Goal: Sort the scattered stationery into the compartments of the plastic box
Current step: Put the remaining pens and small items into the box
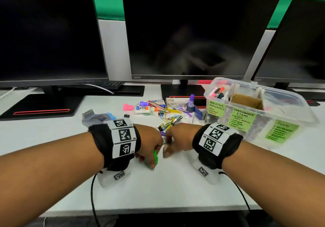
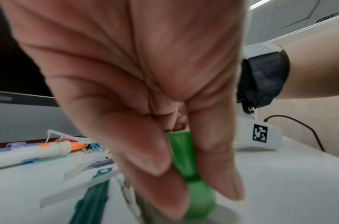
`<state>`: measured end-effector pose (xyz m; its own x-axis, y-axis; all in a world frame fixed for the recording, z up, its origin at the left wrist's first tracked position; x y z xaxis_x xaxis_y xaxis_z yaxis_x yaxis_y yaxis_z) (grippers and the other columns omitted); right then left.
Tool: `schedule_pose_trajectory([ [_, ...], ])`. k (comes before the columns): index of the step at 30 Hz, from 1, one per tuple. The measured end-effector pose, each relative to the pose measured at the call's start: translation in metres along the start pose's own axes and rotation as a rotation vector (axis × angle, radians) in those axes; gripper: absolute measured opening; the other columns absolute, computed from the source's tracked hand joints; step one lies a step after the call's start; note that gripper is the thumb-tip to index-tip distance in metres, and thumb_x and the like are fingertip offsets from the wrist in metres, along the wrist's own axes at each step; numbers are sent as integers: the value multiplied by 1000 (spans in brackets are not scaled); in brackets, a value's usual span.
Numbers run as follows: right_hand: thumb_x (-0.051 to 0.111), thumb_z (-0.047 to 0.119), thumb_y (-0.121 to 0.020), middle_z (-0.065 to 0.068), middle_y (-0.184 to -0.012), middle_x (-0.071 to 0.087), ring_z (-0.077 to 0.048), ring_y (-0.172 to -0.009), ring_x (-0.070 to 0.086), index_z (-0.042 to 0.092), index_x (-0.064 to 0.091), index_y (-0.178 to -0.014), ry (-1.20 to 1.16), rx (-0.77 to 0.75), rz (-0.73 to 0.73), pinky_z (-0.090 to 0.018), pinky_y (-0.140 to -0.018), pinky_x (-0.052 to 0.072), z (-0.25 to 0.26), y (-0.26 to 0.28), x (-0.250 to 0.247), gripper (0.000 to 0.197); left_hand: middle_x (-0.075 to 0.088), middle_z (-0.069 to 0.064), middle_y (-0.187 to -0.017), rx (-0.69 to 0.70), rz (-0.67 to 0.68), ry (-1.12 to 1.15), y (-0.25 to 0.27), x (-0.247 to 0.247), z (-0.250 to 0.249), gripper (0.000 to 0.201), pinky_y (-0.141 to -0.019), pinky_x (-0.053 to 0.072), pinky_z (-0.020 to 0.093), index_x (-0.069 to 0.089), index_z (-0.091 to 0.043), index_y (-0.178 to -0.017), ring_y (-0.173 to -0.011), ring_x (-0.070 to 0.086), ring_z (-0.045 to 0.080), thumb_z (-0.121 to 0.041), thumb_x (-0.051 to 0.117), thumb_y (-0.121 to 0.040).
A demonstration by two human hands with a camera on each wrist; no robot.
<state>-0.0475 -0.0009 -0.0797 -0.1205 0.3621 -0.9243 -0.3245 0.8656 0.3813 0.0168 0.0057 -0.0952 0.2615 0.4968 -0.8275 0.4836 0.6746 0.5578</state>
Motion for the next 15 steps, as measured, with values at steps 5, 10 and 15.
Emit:
schedule_pose_trajectory([
  [5, 63, 38, -85, -9, -111, 65, -22, -83, 61, 13, 61, -113, -24, 39, -34, -22, -61, 43, -6, -3, -5, 38, 62, 2, -113, -44, -232, -165, -1, -22, 3, 40, -69, 39, 23, 61, -18, -113, -103, 58, 20, -38, 71, -79],
  [10, 59, 25, -88, -6, -120, 59, -23, -96, 56, 16, 53, -126, 44, 106, -29, -20, -55, 37, -29, 6, -8, 39, 60, 5, -116, -105, -344, -101, -7, -34, 9, 31, -70, 38, 25, 58, -18, -114, -106, 56, 22, -25, 61, -84],
  [15, 58, 18, -88, 1, -102, 55, -13, -68, 47, 22, 50, -122, -51, 71, 32, -16, -48, 32, -39, 15, 5, 35, 58, 0, -89, -124, -306, 70, -15, -33, 12, 19, -52, 44, 22, 48, -21, -99, -63, 57, 17, -26, 58, -84],
])
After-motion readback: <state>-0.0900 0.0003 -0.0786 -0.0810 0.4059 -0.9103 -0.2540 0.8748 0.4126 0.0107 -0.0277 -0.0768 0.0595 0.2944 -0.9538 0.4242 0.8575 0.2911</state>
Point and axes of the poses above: each hand's wrist, its own y-axis away from the middle knuckle, its own x-axis out of the palm, z = x × y, the point moved 9 cm from there along -y, towards the middle knuckle
